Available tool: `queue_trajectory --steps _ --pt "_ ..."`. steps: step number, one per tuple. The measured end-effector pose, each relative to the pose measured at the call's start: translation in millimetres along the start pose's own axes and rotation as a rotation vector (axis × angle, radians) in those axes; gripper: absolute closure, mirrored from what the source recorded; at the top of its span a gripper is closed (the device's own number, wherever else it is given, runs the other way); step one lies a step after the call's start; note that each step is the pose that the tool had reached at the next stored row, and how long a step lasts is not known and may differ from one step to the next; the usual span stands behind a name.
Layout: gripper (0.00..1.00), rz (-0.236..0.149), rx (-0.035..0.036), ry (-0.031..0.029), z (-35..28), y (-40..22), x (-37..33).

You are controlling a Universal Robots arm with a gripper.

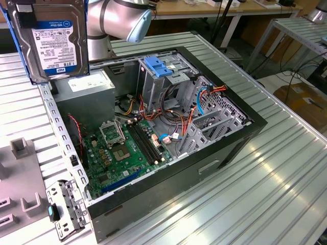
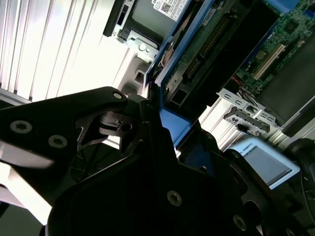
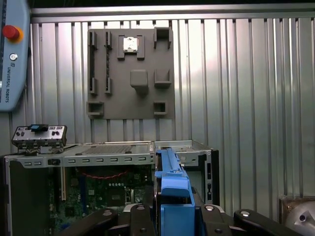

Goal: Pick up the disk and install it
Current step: 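Pick up the disk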

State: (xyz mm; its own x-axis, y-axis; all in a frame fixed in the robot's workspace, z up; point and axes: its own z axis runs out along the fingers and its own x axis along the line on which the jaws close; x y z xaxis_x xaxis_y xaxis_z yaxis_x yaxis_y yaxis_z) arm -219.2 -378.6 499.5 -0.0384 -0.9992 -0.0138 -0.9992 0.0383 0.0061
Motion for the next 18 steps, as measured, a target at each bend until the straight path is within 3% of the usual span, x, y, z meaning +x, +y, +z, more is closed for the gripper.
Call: queue_trajectory --steps 10,18 --pt "0.63 0.002 -0.0011 0.0002 -0.1 -20.1 -0.7" --pt "0.63 0.004 -0.0012 0.0001 -0.2 -26.2 3.1"
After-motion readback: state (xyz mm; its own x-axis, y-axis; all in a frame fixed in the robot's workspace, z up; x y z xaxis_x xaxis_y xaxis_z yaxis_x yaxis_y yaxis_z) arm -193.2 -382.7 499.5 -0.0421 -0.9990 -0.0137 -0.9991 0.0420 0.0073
